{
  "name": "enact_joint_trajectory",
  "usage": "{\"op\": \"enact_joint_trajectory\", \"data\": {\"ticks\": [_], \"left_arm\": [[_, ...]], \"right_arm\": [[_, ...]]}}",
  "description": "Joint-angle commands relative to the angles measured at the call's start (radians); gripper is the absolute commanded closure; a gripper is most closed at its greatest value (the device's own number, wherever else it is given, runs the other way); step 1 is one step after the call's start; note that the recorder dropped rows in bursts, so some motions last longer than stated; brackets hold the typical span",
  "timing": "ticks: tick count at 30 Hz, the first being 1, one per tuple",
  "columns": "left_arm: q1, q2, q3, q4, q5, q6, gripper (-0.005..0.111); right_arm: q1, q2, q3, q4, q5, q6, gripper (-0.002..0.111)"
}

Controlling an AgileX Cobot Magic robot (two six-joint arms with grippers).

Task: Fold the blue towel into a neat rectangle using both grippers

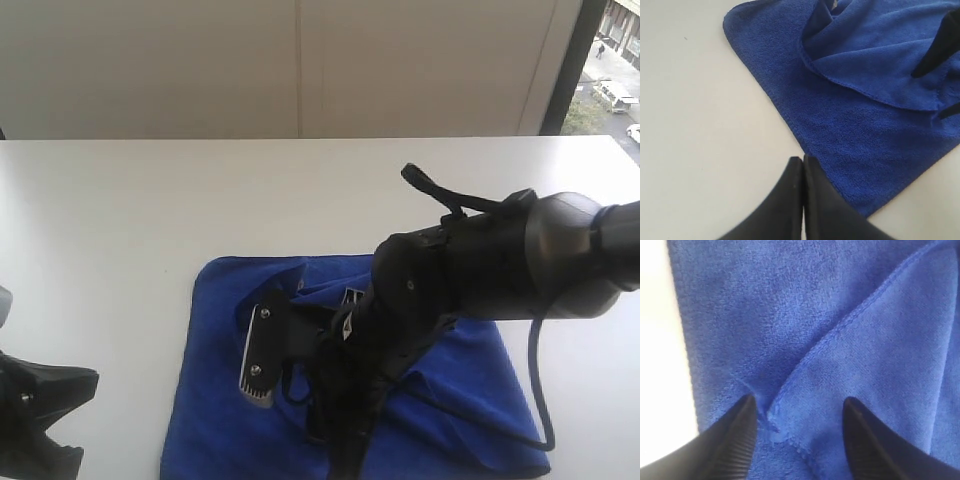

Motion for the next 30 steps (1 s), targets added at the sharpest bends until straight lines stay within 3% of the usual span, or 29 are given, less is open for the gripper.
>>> {"op": "enact_joint_trajectory", "data": {"ticks": [1,18,26,30], "left_arm": [[0.000,-0.010,0.007,-0.017,0.008,-0.006,0.107],[0.000,-0.010,0.007,-0.017,0.010,-0.006,0.107],[0.000,-0.010,0.007,-0.017,0.010,-0.006,0.107],[0.000,-0.010,0.007,-0.017,0.010,-0.006,0.107]], "right_arm": [[0.001,-0.001,0.001,0.017,0.012,0.003,0.059],[0.001,0.034,0.004,0.049,-0.011,0.003,0.061],[0.001,0.051,0.004,0.046,-0.011,0.003,0.084],[0.001,0.034,-0.001,0.017,-0.020,0.003,0.103]]}}
